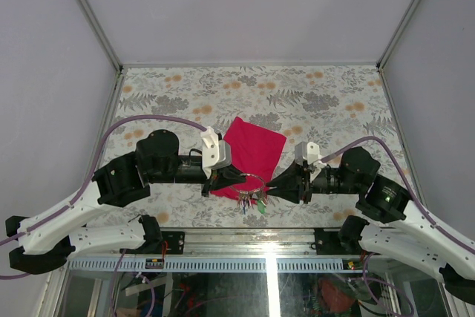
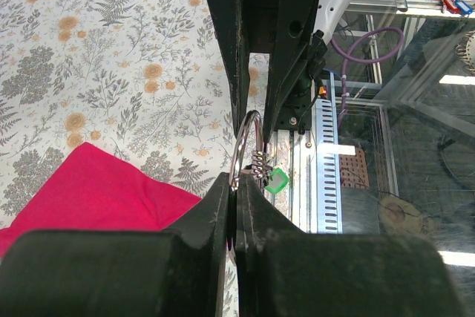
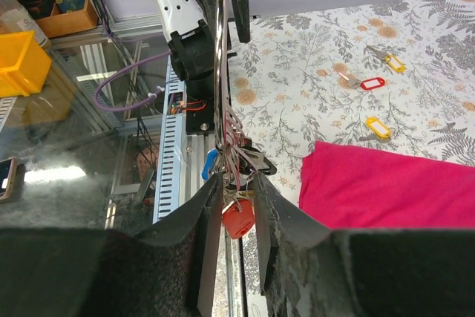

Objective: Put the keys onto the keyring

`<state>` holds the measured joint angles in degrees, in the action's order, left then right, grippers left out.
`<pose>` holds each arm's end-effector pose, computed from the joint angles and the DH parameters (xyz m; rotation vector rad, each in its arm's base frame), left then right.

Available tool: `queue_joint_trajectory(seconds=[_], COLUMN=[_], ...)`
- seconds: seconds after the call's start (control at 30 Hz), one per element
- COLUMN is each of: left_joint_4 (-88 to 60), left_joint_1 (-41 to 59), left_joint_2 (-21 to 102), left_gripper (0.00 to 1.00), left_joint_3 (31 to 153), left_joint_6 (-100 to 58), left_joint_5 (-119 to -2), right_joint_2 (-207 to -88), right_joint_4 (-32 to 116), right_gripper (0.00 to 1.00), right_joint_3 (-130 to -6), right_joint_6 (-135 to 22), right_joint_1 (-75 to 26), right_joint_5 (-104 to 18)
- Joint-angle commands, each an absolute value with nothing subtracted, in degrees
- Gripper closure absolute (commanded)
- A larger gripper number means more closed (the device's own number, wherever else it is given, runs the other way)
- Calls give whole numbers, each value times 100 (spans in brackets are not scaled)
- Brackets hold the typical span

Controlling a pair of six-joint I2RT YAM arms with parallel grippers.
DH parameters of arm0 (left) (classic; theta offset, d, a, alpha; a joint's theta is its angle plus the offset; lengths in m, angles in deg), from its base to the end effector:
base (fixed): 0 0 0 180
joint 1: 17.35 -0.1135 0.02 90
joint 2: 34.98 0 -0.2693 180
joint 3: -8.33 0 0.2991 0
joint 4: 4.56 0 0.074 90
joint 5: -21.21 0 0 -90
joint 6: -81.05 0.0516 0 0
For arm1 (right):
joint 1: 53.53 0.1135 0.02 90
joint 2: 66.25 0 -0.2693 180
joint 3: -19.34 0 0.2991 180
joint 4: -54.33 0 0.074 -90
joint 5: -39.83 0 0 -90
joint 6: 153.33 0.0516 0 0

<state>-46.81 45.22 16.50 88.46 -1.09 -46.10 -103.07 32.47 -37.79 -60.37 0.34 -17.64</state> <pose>0.0896 -0.2159 0.4390 1.3338 1.3722 -1.0203 0.0969 0.1798 0.3755 -1.1449 1.3029 1.2009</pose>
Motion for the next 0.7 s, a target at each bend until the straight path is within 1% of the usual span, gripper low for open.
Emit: queue_joint_trajectory(seconds=[0.0, 0.2, 0.37, 0.57, 0.67], left_joint_4=[-4356, -4356, -4356, -4356, -4347], left_joint_1=[4503, 4500, 4496, 4501, 4505], left_joint_2=[1599, 1610, 1602, 1591, 1568], left_gripper=[100, 100, 100, 100, 100], left_joint_3=[9026, 9030, 9030, 9006, 8993], left_joint_6=[-62, -77, -69, -69, -76], left_joint_5=[-4524, -4494, -4497, -4489, -4503], right_joint_2=[-10323, -10533, -10660, -10717, -10696], right_joint_4=[3375, 3470, 3537, 3561, 3563], right_gripper=[70, 72, 76, 84, 93], right_joint_3=[-3759, -3777, -3797, -3824, -3844], right_joint_6=[-6109, -6106, -6113, -6090, -6070], right_joint_1=[52, 53, 55, 56, 53], right_joint_5=[-1817, -1664, -1601, -1503, -1484])
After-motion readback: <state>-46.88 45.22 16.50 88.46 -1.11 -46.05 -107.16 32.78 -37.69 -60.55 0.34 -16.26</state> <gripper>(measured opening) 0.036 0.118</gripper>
